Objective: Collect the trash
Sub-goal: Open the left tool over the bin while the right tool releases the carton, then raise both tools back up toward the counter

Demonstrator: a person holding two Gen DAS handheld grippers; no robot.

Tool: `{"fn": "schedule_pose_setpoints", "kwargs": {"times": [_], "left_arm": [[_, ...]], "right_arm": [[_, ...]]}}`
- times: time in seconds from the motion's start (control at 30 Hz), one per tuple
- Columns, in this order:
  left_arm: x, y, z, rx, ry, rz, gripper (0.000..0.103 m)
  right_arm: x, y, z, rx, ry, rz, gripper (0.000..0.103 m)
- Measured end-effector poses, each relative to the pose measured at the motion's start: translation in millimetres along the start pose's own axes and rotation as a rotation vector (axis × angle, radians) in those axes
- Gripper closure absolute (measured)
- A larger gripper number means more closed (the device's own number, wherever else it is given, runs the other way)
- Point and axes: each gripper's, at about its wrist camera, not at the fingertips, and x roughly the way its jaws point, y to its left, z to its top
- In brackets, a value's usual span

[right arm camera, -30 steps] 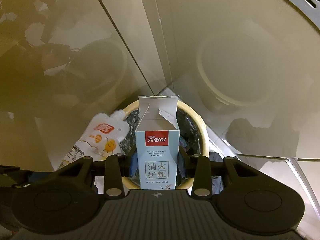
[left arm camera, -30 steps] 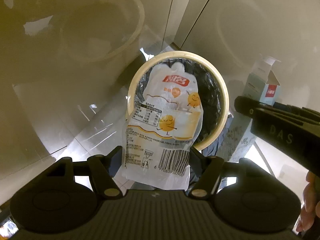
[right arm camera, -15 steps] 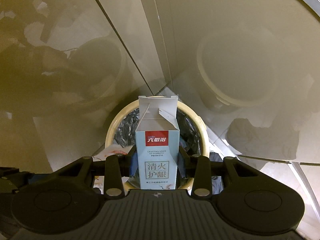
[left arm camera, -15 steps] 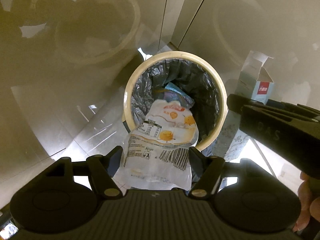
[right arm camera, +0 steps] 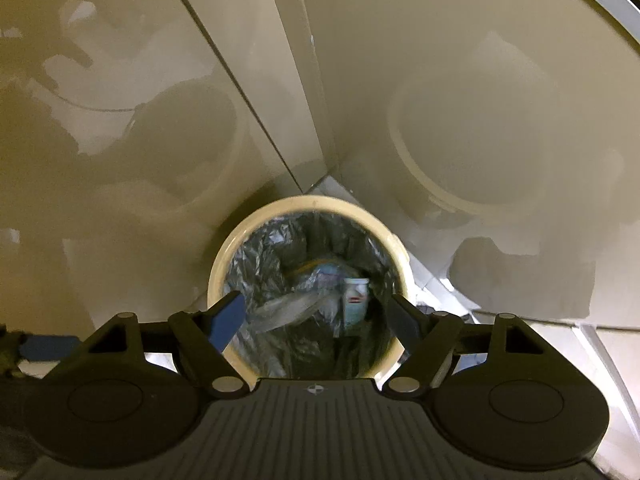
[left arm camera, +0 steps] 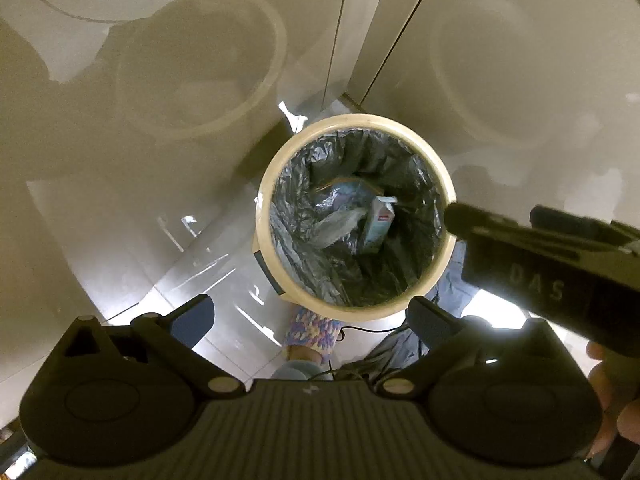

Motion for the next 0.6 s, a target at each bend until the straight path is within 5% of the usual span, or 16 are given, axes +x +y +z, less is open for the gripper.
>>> {"fn": "schedule_pose_setpoints", "kwargs": {"times": [0.3, 0.6], "left_arm": [[-42.1, 9.7, -31.9, 0.055, -0.043, -0.011, 0.000], [-160.9, 23.4, -61.7, 0.046, -0.216, -0.064, 0.000]], "right_arm": [[-47.7, -5.3, -16.2, 0.079, 0.003, 0.034, 0.021], [-195.7, -6.0, -21.8, 0.092, -0.148, 0.078, 0.016]]}}
